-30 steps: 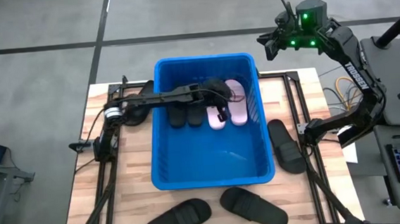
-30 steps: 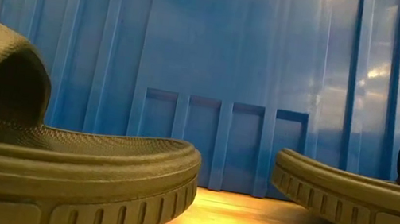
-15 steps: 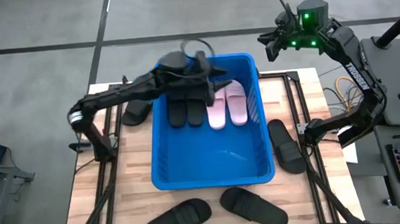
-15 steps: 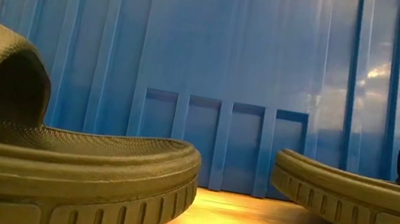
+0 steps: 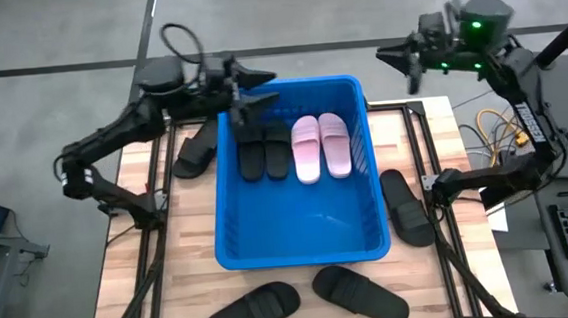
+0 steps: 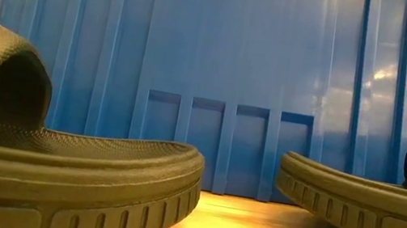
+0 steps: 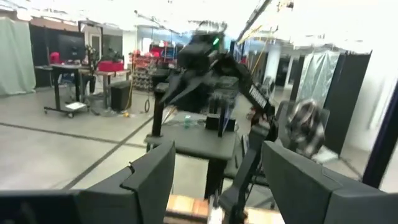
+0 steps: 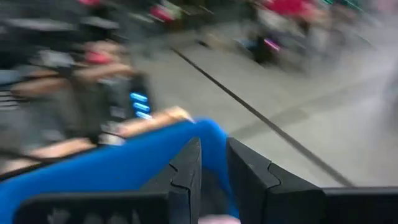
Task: Pick and place slides into bin
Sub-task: Put the black slide into the blue bin
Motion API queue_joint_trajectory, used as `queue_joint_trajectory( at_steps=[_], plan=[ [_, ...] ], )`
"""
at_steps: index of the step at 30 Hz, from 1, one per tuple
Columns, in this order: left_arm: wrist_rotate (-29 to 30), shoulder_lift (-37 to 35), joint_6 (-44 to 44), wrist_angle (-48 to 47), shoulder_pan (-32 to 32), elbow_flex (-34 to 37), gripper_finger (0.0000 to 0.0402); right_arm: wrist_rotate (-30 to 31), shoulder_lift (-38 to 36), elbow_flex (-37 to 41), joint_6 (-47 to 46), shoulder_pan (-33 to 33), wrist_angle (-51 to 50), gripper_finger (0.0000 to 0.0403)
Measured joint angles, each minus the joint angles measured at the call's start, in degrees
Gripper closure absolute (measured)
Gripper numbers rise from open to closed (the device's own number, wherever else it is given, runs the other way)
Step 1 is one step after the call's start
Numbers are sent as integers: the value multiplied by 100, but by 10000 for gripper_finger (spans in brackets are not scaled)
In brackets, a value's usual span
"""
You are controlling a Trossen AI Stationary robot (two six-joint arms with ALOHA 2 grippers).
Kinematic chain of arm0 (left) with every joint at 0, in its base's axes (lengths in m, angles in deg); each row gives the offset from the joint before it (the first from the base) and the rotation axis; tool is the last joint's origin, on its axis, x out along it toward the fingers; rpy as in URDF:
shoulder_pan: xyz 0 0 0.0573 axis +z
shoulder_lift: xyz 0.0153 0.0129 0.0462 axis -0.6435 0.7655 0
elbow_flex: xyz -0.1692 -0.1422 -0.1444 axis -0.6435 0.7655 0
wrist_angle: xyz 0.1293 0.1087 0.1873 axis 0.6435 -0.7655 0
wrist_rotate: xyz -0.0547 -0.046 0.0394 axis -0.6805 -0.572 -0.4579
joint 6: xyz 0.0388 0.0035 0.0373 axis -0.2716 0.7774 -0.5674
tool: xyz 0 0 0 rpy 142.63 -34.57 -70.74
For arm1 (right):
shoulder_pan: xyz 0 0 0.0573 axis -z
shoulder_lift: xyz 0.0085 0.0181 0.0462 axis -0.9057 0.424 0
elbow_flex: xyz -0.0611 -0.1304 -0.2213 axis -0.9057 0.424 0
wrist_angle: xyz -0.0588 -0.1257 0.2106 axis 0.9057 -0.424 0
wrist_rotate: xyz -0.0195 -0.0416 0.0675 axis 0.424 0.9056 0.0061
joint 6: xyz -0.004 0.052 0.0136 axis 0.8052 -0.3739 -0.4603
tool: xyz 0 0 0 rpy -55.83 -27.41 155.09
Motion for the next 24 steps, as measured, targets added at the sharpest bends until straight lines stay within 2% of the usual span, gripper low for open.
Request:
queue_joint_trajectory(
  at_steps=[3,5,9,11,13,24],
  plan=[
    [-4,-312,-217,-353,-2,6,176,-800,-215,-2,-109,-57,305,335],
    [-3,-535,-299,-647,-2,8,176,-1158,-338,-2,-516,-141,263,332],
    [3,-872,-306,-993,-2,12,176,-2859,-472,14,-943,-401,-197,322],
    [3,-1008,-306,-1109,-2,10,176,-3356,-500,30,-970,-644,-264,316],
    [6,-1141,-306,-1314,-2,12,176,-3286,-513,37,-1076,-1013,-204,309],
    [-6,-1868,-303,-2384,-2,12,176,-821,-176,39,-1121,-3177,903,253]
  ],
)
